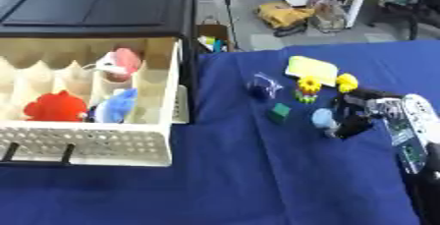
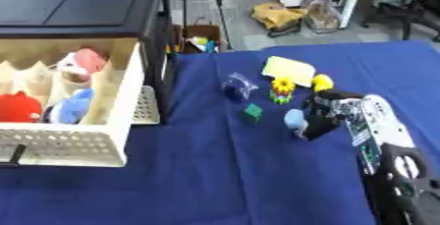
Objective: Pick up objects from table and place into drawer.
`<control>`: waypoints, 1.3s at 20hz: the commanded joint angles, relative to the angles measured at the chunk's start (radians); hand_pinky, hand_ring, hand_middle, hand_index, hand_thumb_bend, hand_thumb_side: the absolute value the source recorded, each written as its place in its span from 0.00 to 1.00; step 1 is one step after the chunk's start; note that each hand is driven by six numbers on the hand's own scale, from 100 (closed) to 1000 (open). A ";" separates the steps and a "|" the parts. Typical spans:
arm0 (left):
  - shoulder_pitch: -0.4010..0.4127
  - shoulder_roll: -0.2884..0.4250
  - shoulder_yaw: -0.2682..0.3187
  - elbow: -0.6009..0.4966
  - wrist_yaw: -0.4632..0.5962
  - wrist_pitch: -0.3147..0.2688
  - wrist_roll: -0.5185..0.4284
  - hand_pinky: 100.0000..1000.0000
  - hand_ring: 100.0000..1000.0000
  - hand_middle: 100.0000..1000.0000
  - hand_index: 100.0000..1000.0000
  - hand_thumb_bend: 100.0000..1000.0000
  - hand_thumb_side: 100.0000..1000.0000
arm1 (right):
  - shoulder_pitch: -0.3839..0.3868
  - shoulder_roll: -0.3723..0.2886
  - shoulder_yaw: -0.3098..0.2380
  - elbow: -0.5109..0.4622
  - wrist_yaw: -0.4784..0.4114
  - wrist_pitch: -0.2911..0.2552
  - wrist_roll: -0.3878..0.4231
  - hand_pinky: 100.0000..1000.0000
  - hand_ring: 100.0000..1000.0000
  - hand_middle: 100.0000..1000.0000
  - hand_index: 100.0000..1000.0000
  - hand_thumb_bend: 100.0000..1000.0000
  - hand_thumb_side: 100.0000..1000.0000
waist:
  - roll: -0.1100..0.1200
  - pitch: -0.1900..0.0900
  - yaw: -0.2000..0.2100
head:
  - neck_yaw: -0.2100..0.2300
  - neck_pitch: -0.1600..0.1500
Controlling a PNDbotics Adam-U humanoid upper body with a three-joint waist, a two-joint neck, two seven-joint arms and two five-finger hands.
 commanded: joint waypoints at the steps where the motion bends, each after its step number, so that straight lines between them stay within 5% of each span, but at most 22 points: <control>1: -0.010 0.013 -0.002 -0.013 -0.006 0.000 -0.004 0.77 0.84 0.80 0.91 0.23 1.00 | -0.015 -0.014 -0.002 -0.004 0.000 0.005 0.000 0.47 0.72 0.70 0.89 0.34 0.38 | 0.003 -0.013 0.002 | -0.002 -0.009; 26: -0.012 0.013 -0.004 -0.013 -0.004 0.004 -0.005 0.77 0.84 0.80 0.90 0.23 1.00 | -0.014 -0.007 0.005 -0.053 -0.057 -0.002 -0.026 0.40 0.63 0.54 0.72 0.19 0.29 | 0.003 -0.012 0.008 | -0.002 -0.011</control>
